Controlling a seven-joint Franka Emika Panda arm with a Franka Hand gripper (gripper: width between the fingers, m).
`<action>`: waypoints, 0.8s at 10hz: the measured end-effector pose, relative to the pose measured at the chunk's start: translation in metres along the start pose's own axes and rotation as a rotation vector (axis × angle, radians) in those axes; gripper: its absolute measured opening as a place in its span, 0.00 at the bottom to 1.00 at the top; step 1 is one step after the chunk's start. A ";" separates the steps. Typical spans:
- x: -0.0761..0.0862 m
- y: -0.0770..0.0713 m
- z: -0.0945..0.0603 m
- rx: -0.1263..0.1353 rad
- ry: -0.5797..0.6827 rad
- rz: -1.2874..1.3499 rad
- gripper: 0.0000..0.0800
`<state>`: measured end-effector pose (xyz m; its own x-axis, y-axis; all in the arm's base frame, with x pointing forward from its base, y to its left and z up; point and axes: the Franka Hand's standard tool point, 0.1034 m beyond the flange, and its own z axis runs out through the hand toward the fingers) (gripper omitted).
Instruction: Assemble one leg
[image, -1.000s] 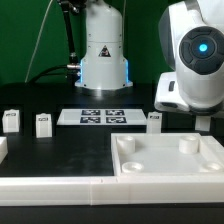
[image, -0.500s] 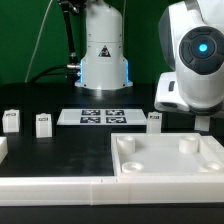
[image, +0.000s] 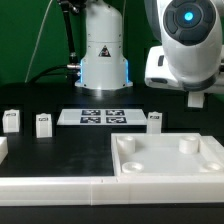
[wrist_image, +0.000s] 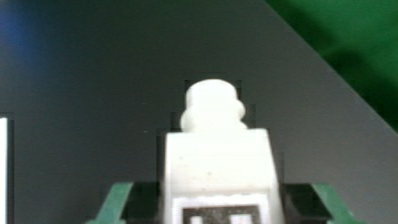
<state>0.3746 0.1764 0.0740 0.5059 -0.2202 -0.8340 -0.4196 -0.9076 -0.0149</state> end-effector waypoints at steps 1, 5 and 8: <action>-0.006 0.000 -0.012 0.008 0.024 -0.003 0.36; 0.001 -0.011 -0.020 0.043 0.287 -0.021 0.36; 0.000 -0.003 -0.033 0.010 0.521 -0.068 0.36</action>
Offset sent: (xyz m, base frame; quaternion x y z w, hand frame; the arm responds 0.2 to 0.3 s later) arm 0.0000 0.0000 0.0000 0.0000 0.2377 0.0000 0.9713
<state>0.4010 0.1670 0.0923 0.8389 -0.3116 -0.4463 -0.3785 -0.9232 -0.0668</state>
